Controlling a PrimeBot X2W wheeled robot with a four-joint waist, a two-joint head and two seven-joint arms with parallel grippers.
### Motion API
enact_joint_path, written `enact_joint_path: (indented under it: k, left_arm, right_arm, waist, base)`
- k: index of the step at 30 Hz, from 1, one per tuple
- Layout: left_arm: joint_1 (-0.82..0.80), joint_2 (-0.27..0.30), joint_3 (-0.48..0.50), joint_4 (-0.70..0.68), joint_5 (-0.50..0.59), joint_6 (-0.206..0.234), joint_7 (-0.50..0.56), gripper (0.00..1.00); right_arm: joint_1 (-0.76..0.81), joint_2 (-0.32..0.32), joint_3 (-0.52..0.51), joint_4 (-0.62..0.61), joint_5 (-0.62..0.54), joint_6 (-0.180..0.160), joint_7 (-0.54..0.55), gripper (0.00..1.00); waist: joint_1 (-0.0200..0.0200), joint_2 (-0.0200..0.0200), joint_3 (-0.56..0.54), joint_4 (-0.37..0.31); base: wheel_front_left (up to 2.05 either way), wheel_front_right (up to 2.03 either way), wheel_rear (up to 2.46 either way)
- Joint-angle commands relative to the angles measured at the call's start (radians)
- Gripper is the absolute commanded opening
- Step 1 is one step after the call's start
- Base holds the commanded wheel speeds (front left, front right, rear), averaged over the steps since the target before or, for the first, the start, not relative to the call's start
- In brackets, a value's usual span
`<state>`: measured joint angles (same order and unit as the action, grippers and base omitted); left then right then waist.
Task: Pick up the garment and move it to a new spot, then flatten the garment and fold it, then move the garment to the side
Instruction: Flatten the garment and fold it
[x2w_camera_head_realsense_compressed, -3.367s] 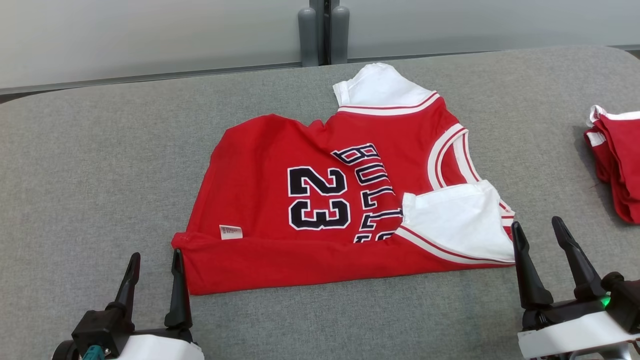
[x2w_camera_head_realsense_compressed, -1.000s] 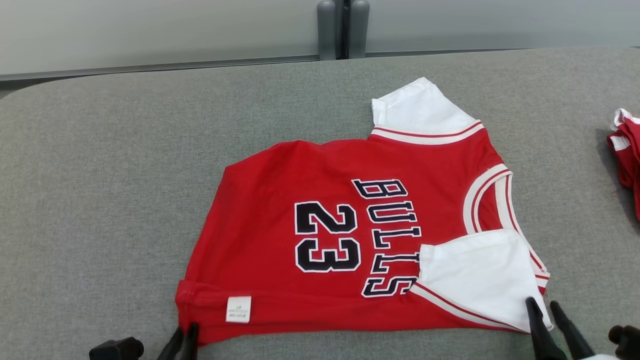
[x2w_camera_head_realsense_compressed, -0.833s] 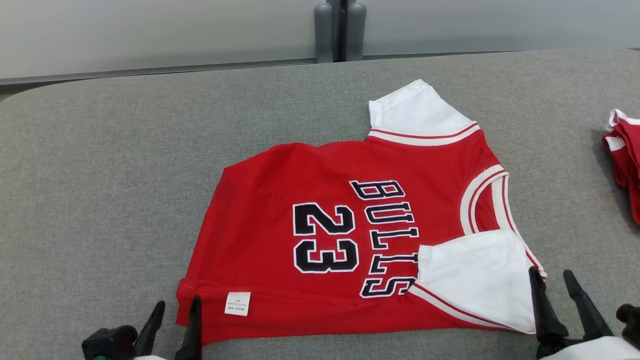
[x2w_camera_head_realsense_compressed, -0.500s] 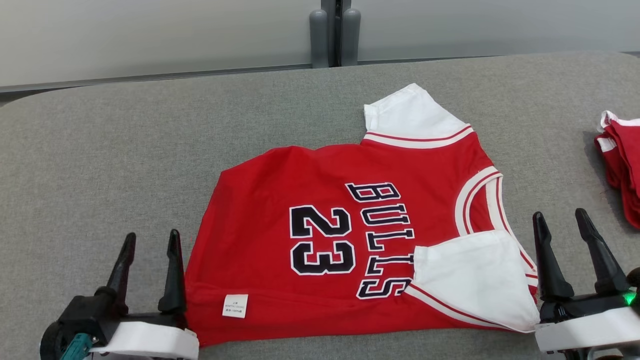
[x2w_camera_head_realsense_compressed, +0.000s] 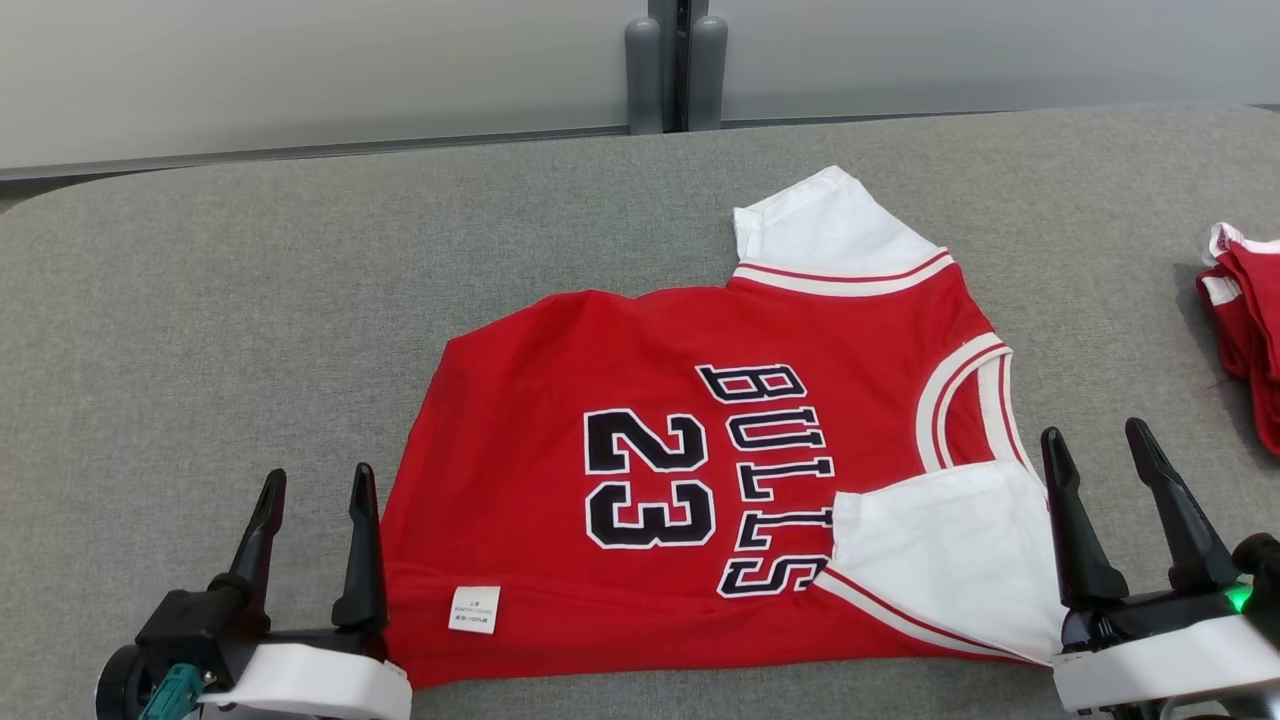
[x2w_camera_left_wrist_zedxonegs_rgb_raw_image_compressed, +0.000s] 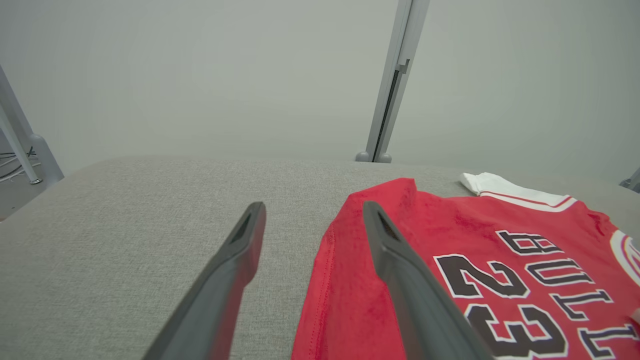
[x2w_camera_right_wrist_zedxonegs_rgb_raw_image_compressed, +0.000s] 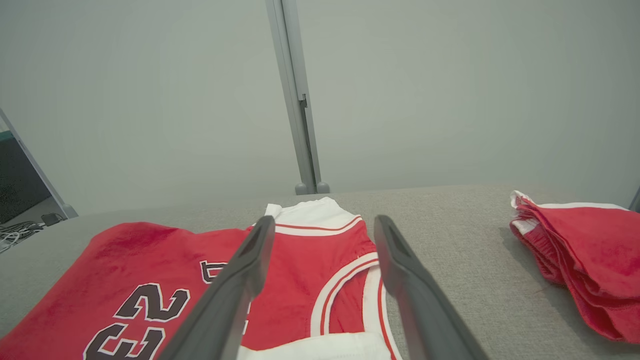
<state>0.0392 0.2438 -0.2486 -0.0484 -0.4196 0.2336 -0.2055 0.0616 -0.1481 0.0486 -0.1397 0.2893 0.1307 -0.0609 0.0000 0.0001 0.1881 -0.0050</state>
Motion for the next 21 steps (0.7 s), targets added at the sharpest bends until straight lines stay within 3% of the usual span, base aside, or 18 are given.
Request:
enact_joint_path:
  k: [1,7,15,21]
  left_arm:
    - [-0.013,0.004,0.000,0.004,-0.005,-0.006,0.004,1.00]
    - [-0.130,0.006,-0.013,0.050,-0.025,-0.053,0.031,1.00]
    - [-0.500,-0.025,-0.057,0.311,-0.077,-0.190,0.132,1.00]
    - [-0.614,-0.048,-0.072,0.530,-0.127,-0.253,0.201,1.00]
  right_arm:
    - [-0.005,-0.002,0.000,0.002,0.005,0.000,0.002,1.00]
    - [-0.023,0.003,-0.004,0.003,0.017,0.000,0.001,1.00]
    - [-0.081,0.003,0.026,0.014,0.029,0.000,-0.006,1.00]
    - [-0.100,0.014,0.034,0.043,0.046,0.000,-0.021,1.00]
  waist:
    - [0.0000,-0.0001,0.005,0.001]
    - [0.0000,-0.0001,0.038,0.004]
    - [0.0000,-0.0001,0.121,-0.029]
    - [0.0000,-0.0001,0.147,-0.063]
  base:
    - [0.00,0.00,0.00]
    - [0.00,0.00,0.00]
    - [0.00,0.00,0.00]
    - [0.00,0.00,0.00]
